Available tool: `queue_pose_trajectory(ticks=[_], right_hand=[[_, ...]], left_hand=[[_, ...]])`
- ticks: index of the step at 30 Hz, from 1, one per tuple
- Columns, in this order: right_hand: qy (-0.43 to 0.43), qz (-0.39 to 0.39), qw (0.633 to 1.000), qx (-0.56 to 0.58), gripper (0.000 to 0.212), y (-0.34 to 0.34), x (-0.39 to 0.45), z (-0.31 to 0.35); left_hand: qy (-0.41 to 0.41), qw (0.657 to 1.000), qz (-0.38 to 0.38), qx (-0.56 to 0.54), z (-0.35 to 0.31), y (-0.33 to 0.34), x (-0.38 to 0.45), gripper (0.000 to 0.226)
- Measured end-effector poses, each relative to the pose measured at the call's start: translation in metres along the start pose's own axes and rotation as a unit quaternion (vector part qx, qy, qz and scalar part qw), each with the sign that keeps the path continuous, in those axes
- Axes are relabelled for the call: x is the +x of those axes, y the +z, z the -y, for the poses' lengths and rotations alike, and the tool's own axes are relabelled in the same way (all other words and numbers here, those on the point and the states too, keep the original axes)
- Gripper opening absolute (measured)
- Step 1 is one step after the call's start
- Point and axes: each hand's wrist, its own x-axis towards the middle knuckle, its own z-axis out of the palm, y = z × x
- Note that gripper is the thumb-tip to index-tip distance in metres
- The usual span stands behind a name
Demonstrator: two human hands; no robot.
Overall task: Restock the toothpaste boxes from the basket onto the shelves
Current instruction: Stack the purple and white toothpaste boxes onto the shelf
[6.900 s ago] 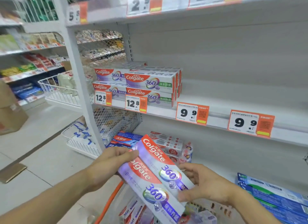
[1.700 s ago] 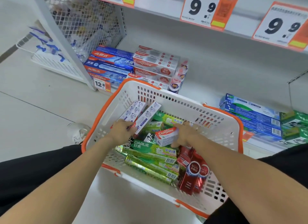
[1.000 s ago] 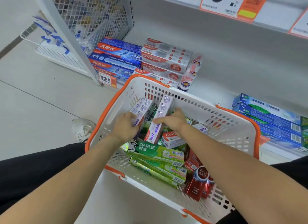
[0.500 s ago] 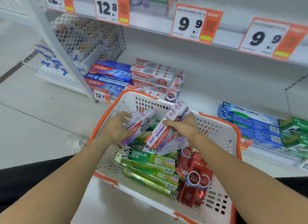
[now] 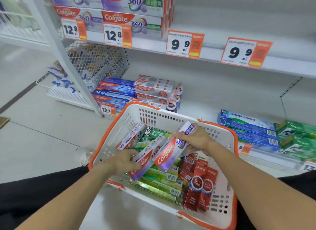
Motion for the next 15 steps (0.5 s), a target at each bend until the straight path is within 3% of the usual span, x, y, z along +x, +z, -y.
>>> queue_pose_trajectory(ticks=[4, 7, 9, 12, 15], right_hand=[[-0.001, 0.055, 0.998, 0.025, 0.052, -0.002, -0.001, -0.004], [-0.018, 0.084, 0.996, 0.03, 0.043, -0.002, -0.006, 0.002], [-0.035, 0.075, 0.995, 0.046, 0.044, -0.004, -0.011, 0.012], [-0.062, 0.077, 0.991, 0.088, 0.054, -0.005, -0.018, 0.036], [-0.097, 0.096, 0.984, 0.115, 0.053, -0.001, -0.026, 0.065]], left_hand=[[0.018, 0.997, -0.03, -0.068, -0.004, -0.002, -0.001, 0.019], [0.014, 0.981, -0.116, -0.156, -0.013, -0.011, -0.005, 0.019], [0.024, 0.974, -0.132, -0.184, -0.027, -0.027, -0.014, 0.03], [0.079, 0.98, -0.117, -0.14, -0.051, -0.079, -0.039, 0.043], [0.103, 0.98, -0.149, -0.077, -0.071, -0.139, -0.066, 0.037]])
